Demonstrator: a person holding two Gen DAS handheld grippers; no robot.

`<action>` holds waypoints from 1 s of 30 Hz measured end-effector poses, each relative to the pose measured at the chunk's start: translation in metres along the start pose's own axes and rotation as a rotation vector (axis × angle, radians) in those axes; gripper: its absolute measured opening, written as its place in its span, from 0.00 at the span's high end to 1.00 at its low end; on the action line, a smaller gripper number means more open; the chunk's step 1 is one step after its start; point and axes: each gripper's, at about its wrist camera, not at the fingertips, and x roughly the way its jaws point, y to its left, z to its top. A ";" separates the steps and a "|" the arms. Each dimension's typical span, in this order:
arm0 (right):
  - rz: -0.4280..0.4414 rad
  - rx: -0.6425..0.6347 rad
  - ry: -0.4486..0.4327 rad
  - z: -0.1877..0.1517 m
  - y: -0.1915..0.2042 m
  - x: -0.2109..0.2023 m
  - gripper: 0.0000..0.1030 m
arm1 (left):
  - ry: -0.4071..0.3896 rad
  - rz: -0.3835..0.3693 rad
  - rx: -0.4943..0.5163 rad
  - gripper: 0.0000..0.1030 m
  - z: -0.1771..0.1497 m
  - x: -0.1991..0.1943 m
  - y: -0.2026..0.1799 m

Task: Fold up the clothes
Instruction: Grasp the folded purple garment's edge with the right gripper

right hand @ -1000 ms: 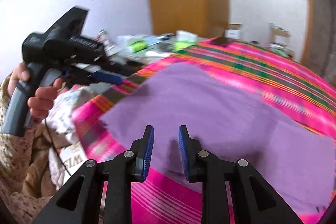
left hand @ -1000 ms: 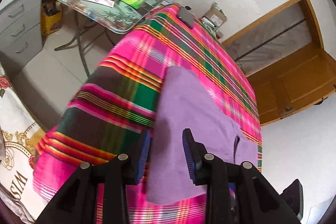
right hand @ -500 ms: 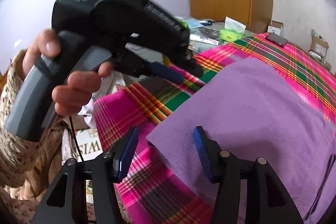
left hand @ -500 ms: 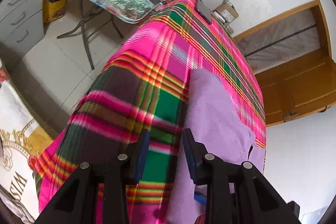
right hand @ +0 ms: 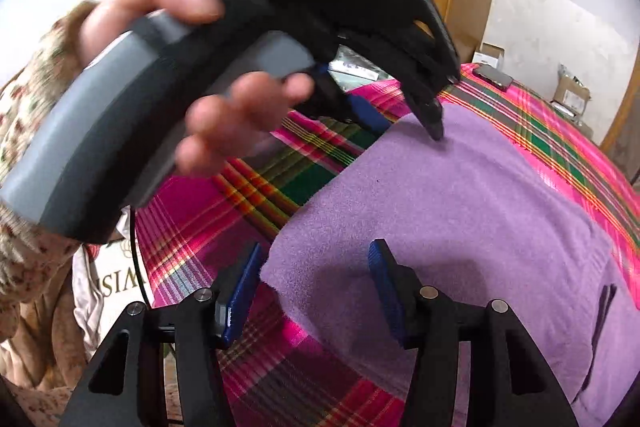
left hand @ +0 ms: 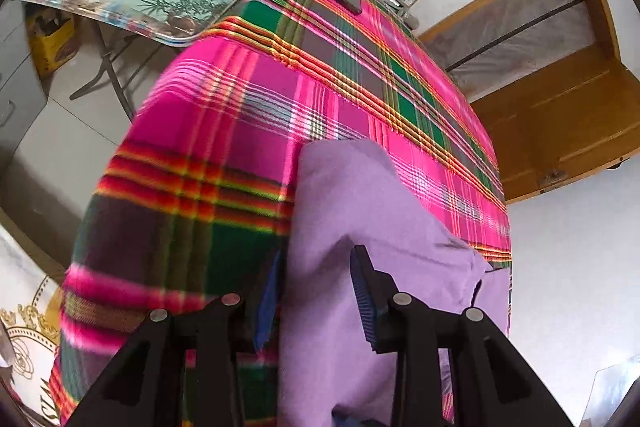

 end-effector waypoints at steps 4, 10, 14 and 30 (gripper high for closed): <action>0.000 0.012 0.001 -0.001 -0.001 0.001 0.45 | 0.022 -0.041 -0.035 0.66 0.009 0.007 0.000; -0.017 0.046 -0.006 -0.002 -0.011 0.001 0.66 | 0.035 -0.066 -0.042 0.80 0.014 0.011 0.000; -0.034 0.041 -0.012 -0.002 -0.011 0.000 0.79 | 0.021 -0.085 -0.047 0.89 0.014 0.006 -0.001; 0.068 0.021 -0.099 0.025 0.002 -0.008 0.83 | -0.086 -0.012 -0.021 0.90 0.016 -0.049 -0.002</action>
